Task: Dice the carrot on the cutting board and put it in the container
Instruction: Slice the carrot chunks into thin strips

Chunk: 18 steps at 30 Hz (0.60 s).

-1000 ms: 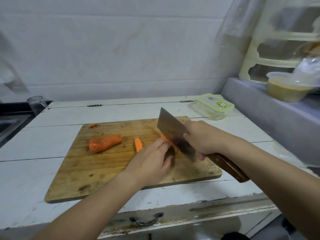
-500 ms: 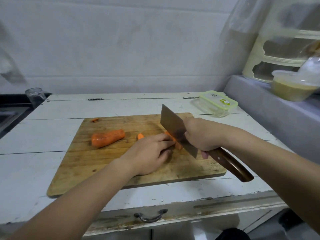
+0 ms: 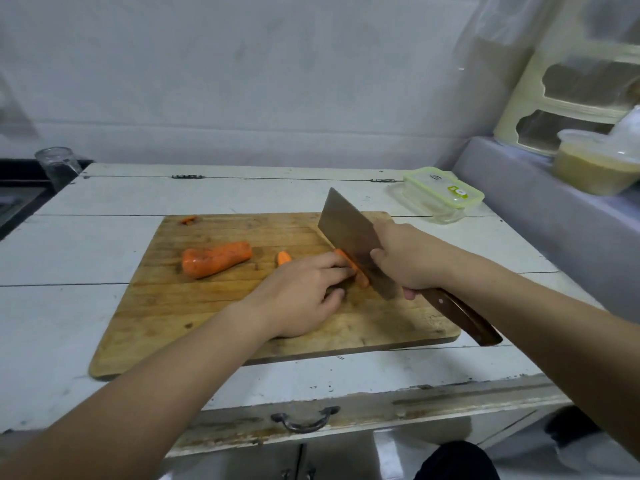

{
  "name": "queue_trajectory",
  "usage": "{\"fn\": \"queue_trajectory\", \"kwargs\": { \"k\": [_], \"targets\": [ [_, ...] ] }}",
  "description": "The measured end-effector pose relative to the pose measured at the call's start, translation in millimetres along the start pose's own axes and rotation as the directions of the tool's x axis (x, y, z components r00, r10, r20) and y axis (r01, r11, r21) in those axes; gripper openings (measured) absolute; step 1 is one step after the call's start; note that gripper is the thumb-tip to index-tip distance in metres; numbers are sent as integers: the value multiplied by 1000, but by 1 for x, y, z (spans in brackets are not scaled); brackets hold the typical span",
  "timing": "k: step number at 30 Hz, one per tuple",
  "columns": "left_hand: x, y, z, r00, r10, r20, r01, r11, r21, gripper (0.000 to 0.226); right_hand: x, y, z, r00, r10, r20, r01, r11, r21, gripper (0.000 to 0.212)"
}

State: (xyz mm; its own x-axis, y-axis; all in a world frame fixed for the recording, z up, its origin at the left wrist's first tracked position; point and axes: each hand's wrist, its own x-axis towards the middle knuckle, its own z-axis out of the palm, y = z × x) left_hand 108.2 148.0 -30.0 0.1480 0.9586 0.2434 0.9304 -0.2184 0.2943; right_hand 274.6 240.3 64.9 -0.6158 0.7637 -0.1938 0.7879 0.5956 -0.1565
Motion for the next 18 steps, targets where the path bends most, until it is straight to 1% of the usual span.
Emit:
{"fn": "queue_trajectory", "kwargs": {
  "k": [4,6,8,13,14,16,18],
  "targets": [
    [-3,0,3,1000,-3,0,3,1000,17,46,-7,13,3,994,-70,-88,86,978,188,8],
    [-2,-1,3,1000,3,-9,-2,999,34,46,-10,18,2,987,-68,-147,102,966,236,11],
    [-1,0,2,1000,2,-18,-1,999,42,46,-9,23,-2,985,-51,-166,88,970,225,13],
    [-2,3,1,1000,-18,-1,18,998,61,48,-10,26,-11,992,-40,-121,59,986,155,18],
    [-2,4,1,1000,-20,1,19,998,65,48,-12,23,-12,992,-46,-114,63,987,149,17],
    [-2,5,0,1000,-20,2,19,998,65,47,-16,17,-12,994,-53,-100,67,988,140,7],
    [-2,5,-1,1000,-17,-3,17,998,59,46,-19,10,-9,994,-63,-89,73,990,120,9]
  ]
}}
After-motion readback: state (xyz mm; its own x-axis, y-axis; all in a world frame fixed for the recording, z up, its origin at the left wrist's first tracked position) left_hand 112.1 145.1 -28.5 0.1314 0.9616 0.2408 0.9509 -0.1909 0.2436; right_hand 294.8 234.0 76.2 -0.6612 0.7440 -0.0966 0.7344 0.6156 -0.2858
